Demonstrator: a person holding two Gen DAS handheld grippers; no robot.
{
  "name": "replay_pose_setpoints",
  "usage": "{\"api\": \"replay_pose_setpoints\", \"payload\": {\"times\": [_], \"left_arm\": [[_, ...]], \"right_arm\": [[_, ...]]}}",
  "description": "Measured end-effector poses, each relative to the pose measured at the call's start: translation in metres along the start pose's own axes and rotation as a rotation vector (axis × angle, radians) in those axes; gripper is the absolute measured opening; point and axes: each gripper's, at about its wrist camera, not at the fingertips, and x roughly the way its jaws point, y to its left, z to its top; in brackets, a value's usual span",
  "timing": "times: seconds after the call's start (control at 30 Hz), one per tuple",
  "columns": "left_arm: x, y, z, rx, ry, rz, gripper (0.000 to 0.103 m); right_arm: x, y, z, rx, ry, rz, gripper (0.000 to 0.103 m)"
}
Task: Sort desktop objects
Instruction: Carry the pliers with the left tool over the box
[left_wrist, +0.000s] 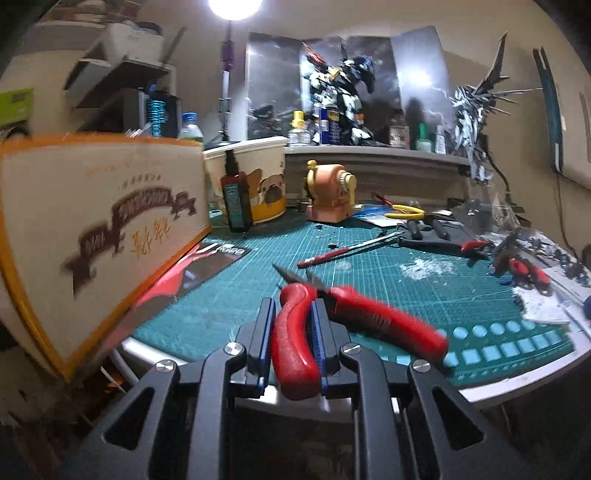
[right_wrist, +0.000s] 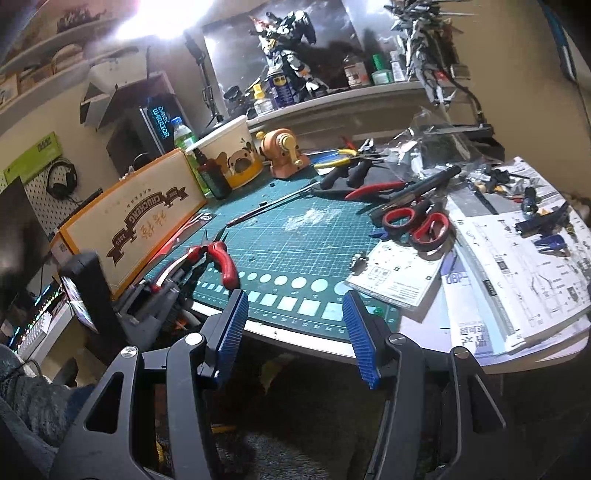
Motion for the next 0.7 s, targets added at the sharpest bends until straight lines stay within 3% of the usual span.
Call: {"api": "replay_pose_setpoints", "payload": {"times": [0.07,0.27,0.47,0.6,0.7], "left_arm": [[0.001,-0.003,0.016,0.054,0.033,-0.016,0.018],[0.001,0.010,0.033,0.026,0.052,-0.052,0.018],[-0.016,0.005,0.098,0.091,-0.034,-0.109,0.017],[-0.006,0.013,0.138,0.027,0.042,-0.180,0.016],[-0.009,0.027,0.170,0.007,0.041,-0.176,0.017]], "right_arm": [[0.001,0.003,0.001,-0.006,-0.002,0.000,0.051],[-0.001,0.014,0.009,-0.031,-0.016,0.007,0.051],[-0.001,0.021,0.016,-0.041,-0.030,0.015,0.051],[0.000,0.026,0.023,-0.042,-0.047,0.037,0.051],[0.002,0.030,0.025,-0.055,-0.052,0.045,0.051]]}}
